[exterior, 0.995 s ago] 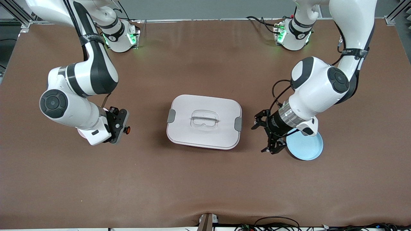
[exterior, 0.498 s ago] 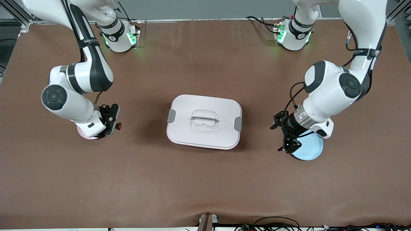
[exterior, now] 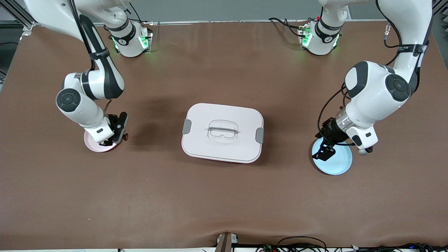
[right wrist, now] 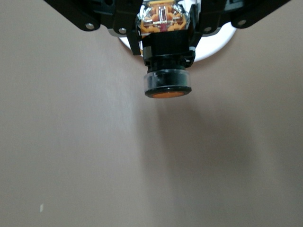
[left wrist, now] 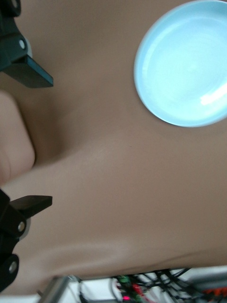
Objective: Transfer orange switch to right arm and place
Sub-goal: 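Lower the switch onto the pink plate with the right gripper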
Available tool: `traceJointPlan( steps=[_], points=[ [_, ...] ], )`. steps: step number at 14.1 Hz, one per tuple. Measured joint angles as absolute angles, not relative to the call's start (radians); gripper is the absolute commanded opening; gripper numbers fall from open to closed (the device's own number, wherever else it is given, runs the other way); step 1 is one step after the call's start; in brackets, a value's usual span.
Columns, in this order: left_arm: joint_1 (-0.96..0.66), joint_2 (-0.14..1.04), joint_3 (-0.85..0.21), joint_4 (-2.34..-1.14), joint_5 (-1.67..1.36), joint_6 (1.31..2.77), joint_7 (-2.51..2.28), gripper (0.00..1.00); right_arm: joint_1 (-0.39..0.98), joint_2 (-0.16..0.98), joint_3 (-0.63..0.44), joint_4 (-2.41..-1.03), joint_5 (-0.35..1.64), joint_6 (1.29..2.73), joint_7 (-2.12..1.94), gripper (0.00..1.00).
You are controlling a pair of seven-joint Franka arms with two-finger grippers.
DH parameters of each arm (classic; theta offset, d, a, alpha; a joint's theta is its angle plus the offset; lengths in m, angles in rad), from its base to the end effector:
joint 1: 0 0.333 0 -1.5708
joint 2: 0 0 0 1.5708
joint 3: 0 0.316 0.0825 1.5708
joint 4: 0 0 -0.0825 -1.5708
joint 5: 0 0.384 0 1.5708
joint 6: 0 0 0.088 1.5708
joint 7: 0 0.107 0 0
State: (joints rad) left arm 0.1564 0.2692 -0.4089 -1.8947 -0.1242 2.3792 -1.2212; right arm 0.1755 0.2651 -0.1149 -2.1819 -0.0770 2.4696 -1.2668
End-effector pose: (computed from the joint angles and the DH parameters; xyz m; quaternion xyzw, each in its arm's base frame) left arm 0.6189 -0.1453 0.3971 0.8490 0.5057 0.0192 0.1518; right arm 0.5610 0.0346 0.2701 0.7669 0.6404 -0.0126 0.0390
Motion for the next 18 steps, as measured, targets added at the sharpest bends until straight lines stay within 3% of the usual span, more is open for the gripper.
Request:
traceJointPlan(
  steps=[7, 18],
  points=[
    [0.211, 0.221, -0.408, -1.964, -0.014, 2.379, -0.714, 1.00, 0.039, 0.275, -0.115, -2.275, -0.082, 2.632, -1.411, 0.00],
    [0.308, 0.193, -0.408, -1.986, 0.016, 2.380, -0.172, 1.00, -0.006, 0.381, -0.113, -2.284, -0.082, 2.694, -1.486, 0.00]
  ],
)
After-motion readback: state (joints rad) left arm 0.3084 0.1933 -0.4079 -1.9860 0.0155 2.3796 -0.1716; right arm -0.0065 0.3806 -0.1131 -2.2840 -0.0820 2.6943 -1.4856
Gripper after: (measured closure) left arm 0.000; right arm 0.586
